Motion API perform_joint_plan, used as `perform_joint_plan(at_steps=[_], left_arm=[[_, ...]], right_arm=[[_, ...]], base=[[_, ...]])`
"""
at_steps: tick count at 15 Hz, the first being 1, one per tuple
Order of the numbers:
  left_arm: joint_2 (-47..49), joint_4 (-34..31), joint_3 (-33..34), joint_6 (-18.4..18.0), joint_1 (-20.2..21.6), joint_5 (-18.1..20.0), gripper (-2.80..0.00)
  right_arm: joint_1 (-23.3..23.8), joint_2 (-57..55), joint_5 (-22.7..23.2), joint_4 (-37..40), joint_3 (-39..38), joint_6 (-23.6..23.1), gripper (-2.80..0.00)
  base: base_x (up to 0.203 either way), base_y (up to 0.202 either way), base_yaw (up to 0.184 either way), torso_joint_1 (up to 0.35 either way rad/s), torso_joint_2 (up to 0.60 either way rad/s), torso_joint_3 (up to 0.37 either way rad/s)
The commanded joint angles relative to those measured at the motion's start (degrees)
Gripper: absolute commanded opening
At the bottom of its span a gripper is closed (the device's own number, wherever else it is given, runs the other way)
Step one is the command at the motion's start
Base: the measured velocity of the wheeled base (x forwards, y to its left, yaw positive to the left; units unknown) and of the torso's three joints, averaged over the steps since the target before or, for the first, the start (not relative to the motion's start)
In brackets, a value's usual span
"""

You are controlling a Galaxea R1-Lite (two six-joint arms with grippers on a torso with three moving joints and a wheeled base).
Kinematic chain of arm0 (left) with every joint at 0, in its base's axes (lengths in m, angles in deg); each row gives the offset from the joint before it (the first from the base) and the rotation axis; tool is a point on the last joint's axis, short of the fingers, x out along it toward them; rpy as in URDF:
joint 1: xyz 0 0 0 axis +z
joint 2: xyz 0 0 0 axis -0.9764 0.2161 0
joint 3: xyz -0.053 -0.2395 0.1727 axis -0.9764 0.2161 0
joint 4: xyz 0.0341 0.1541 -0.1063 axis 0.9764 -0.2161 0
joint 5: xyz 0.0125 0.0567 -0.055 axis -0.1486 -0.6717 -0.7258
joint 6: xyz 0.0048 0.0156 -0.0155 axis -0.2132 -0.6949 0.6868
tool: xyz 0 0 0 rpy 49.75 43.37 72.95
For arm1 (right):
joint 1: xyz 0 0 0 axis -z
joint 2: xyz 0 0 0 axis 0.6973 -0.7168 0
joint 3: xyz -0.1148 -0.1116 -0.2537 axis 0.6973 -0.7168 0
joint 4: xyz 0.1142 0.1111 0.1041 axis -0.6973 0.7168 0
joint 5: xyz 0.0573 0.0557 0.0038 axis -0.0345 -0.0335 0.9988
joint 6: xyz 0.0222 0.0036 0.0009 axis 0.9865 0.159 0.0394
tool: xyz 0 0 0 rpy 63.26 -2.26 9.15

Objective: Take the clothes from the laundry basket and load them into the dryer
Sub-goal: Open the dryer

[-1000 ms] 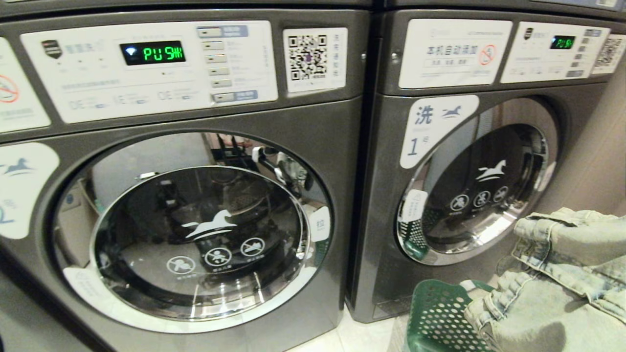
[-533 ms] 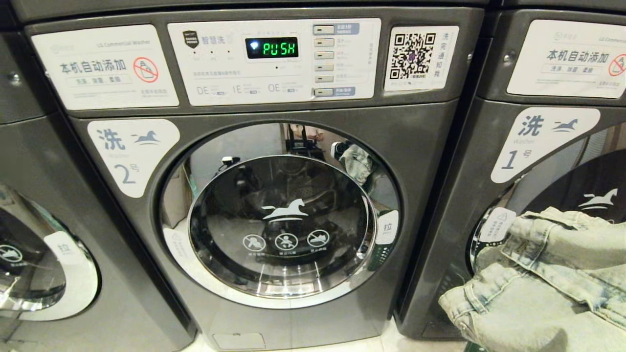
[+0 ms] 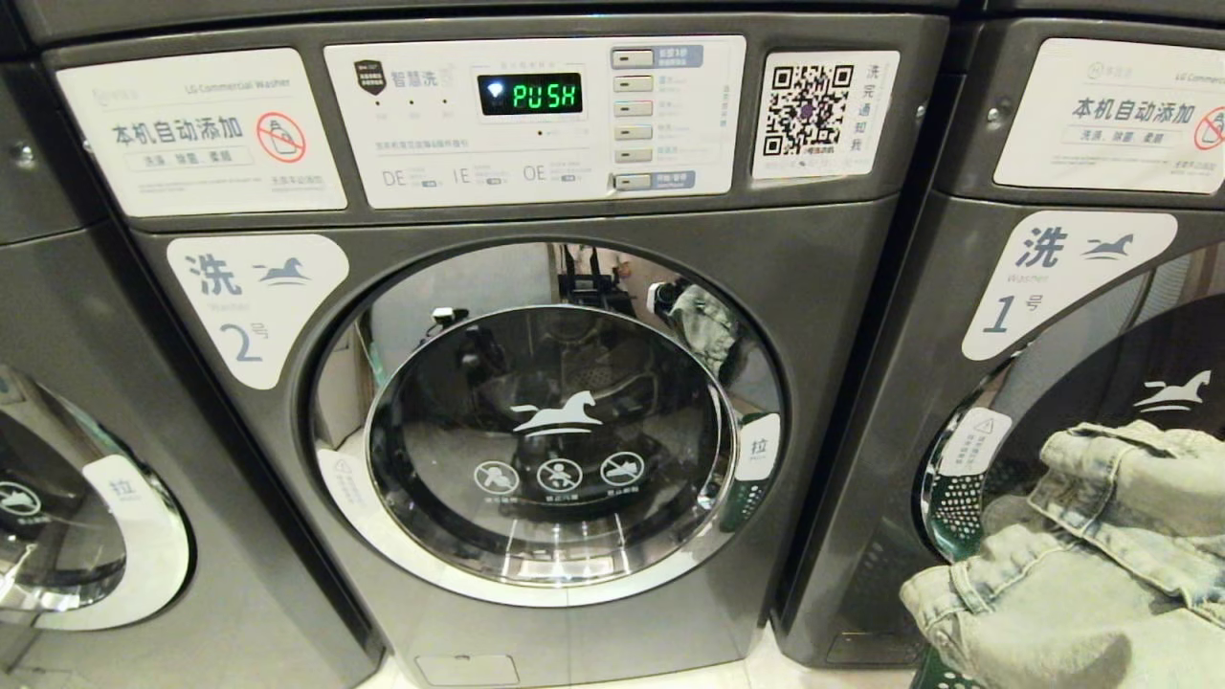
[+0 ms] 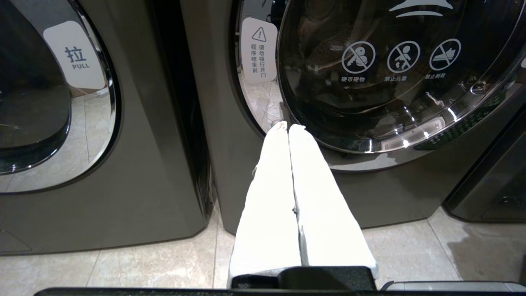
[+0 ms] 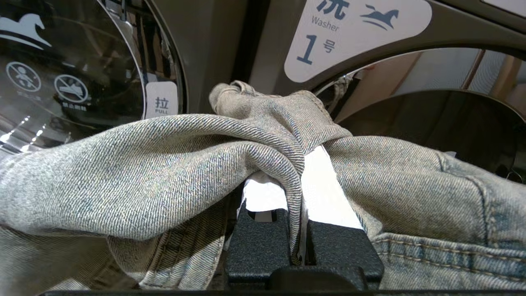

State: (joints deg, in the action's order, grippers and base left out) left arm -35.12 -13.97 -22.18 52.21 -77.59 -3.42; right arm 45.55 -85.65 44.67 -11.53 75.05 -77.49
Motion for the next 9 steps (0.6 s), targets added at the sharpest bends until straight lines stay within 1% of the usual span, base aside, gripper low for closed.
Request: perform_joint_plan(at_steps=[1, 9], left_arm=[[0.0, 0.0, 0.0, 0.0, 0.1, 0.0, -2.8], [0.0, 0.0, 0.0, 0.0, 0.0, 0.0, -2.8]], right_arm=[[0.0, 0.7, 0.1, 0.1, -0.6, -0.2, -2.8], [0.6, 0.4, -0.2, 0.1, -0.6, -0.4, -2.8]], base=[[0.0, 0.0, 0.0, 0.0, 0.0, 0.0], [0.0, 0.0, 0.0, 0.0, 0.0, 0.0]])
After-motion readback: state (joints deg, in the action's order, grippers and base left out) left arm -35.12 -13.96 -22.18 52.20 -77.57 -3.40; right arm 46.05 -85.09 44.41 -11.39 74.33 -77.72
